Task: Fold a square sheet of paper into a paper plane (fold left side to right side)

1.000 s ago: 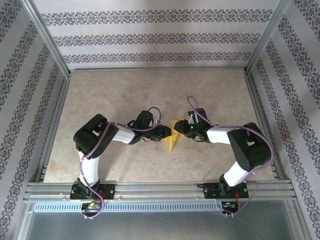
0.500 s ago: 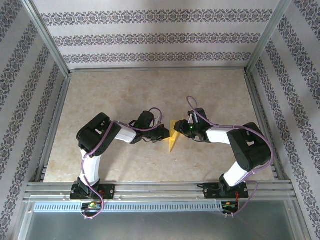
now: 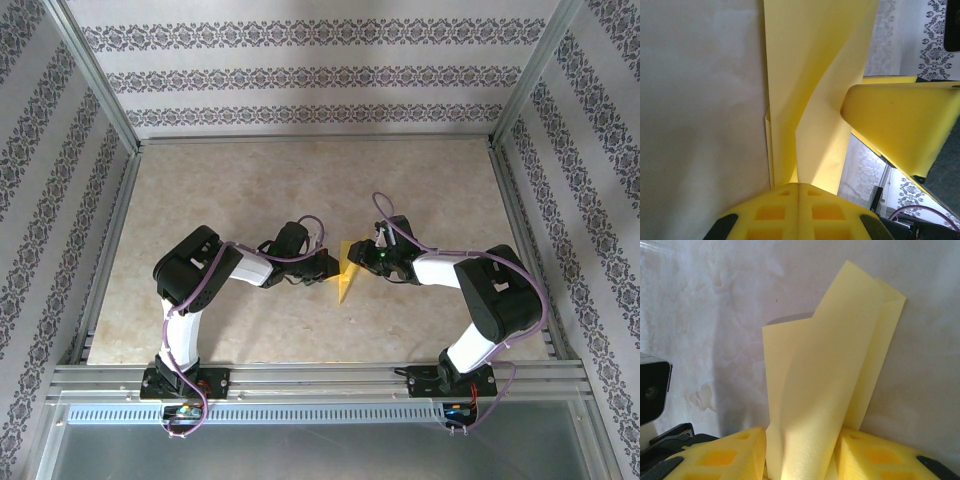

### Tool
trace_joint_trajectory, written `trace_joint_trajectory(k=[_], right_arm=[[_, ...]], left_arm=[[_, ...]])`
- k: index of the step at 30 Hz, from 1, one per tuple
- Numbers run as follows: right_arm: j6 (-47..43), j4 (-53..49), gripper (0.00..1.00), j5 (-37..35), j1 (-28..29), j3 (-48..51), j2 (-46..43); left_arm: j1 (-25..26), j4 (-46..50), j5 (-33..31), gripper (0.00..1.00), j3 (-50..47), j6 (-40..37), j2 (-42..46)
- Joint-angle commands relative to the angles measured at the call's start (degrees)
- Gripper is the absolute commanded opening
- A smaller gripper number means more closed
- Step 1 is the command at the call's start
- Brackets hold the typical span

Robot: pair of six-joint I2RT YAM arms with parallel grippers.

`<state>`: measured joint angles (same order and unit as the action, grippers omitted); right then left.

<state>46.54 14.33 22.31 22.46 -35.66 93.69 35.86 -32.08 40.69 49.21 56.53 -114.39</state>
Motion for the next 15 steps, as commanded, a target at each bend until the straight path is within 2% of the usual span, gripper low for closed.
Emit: trace_joint_trajectory(k=[1,15], right_arm=[[-1.53,-1.41,0.43,-1.39,1.27,-0.55,2.81],[-1.89,-2.19,0.43,-1.3,1.27,-0.9,3.34]], left_arm=[[-1.31,4.1,-2.98,0.0,-0.27,-1.86,0.75],[-1.3,7.46,-4.21,0.0,0.0,-2.3,0.92]])
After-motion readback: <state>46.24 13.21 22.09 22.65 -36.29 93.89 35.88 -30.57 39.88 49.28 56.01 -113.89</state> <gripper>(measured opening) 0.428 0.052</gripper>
